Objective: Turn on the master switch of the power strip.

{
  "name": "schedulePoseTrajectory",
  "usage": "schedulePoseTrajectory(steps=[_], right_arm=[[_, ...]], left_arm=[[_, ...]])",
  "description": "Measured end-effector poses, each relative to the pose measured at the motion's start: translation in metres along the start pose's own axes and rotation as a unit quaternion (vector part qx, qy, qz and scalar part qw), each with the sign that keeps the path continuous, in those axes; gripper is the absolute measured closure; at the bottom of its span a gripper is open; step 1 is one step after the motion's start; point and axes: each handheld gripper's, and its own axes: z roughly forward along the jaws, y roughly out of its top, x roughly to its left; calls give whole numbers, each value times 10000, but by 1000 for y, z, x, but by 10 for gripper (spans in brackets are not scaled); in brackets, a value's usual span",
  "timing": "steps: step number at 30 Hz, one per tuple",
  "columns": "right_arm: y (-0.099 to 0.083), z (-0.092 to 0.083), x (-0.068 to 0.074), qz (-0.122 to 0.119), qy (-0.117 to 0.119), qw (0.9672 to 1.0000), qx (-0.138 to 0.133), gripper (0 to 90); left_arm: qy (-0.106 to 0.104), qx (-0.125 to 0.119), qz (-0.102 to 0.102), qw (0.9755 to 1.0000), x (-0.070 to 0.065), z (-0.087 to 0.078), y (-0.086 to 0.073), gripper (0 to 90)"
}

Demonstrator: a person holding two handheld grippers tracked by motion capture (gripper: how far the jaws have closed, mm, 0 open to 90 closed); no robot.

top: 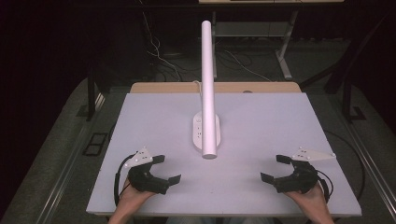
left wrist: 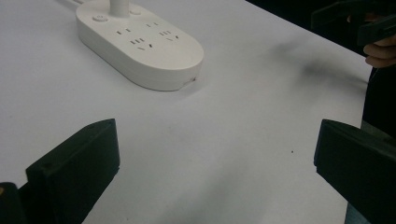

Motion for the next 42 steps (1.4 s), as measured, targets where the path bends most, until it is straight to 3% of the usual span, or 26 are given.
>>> schedulePoseTrajectory(steps=[24, 42], right_arm=[[-1, 2, -1, 11, 79, 9999, 115, 2], [-2, 6, 1, -51, 106, 9996, 257, 2]], left_arm=[[-78, 198, -49, 9998, -2, -2, -1, 0], [-92, 333, -129, 9993, 7, -6, 13, 0]])
